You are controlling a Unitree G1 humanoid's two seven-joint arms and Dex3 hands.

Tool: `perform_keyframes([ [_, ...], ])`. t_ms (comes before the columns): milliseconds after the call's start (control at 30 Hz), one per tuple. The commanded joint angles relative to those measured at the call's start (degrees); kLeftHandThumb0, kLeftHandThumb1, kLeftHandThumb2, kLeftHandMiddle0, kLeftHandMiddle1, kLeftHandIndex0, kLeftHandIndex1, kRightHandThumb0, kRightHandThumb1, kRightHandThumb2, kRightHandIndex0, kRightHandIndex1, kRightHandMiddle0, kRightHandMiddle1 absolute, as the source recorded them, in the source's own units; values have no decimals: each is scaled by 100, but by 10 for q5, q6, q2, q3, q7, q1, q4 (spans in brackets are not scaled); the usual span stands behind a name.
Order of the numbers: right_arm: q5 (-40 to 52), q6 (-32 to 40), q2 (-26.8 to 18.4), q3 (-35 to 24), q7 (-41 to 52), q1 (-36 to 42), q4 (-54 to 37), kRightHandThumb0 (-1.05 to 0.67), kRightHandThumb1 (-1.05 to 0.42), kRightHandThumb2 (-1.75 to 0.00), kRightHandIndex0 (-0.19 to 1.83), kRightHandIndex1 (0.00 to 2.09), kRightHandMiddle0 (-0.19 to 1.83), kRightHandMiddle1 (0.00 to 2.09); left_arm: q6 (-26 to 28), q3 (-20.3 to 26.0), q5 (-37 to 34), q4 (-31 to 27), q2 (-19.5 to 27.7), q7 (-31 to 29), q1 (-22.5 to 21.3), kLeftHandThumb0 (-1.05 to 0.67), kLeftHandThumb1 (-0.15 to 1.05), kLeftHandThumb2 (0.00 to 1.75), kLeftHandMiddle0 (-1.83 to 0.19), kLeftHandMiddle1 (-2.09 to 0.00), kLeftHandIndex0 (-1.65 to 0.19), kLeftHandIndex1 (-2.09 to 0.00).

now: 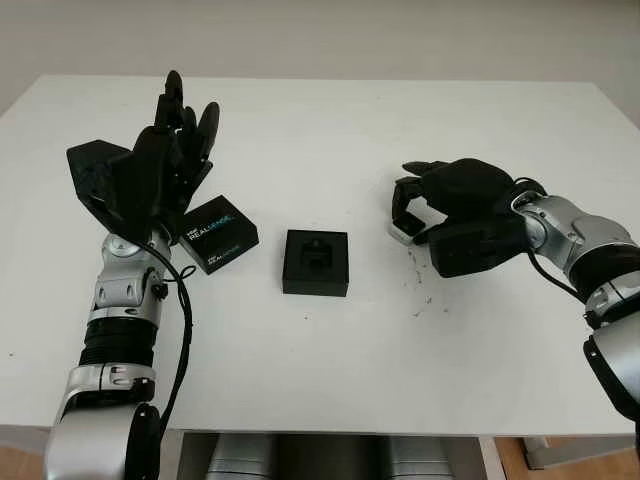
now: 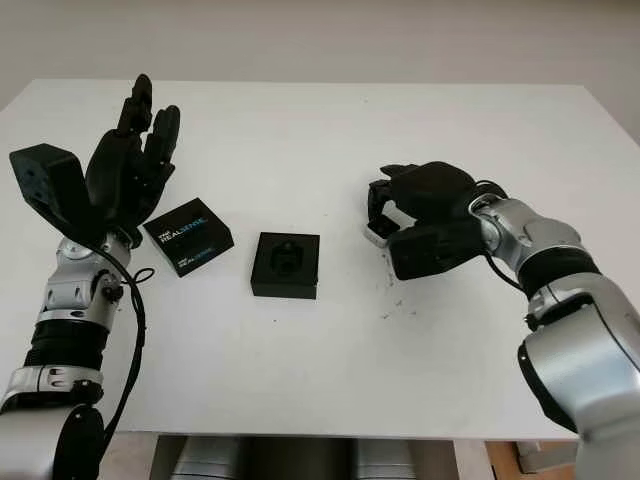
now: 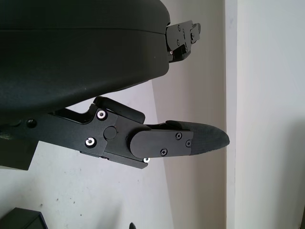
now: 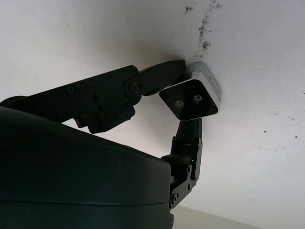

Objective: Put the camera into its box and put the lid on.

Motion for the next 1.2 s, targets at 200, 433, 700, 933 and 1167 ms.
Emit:
perform_keyframes([
  [200,72,12,10,-56,65,18,5,-33,-94,-5,18,6,39,129,3,-2,-3,-5,2,-4,-2,-62,105,41,19,-1,19,0],
  [433,132,31,23,-104,106,31,6,-31,-93,-5,20,6,40,136,4,-4,2,-6,5,-5,1,-63,105,40,19,0,19,0],
  [700,158,44,30,-129,108,44,-1,-31,-91,-5,23,7,39,143,5,-2,-2,-7,4,-7,4,-63,105,40,19,0,19,0],
  [933,161,36,28,-139,89,57,-17,-31,-92,-6,23,6,37,144,5,0,-5,-10,0,-5,7,-62,105,40,19,-3,19,0],
  [1167,191,28,40,-168,81,74,-35,-31,-91,-5,24,6,37,146,0,-1,-6,-6,1,-6,8,-63,105,38,19,-4,18,-1],
])
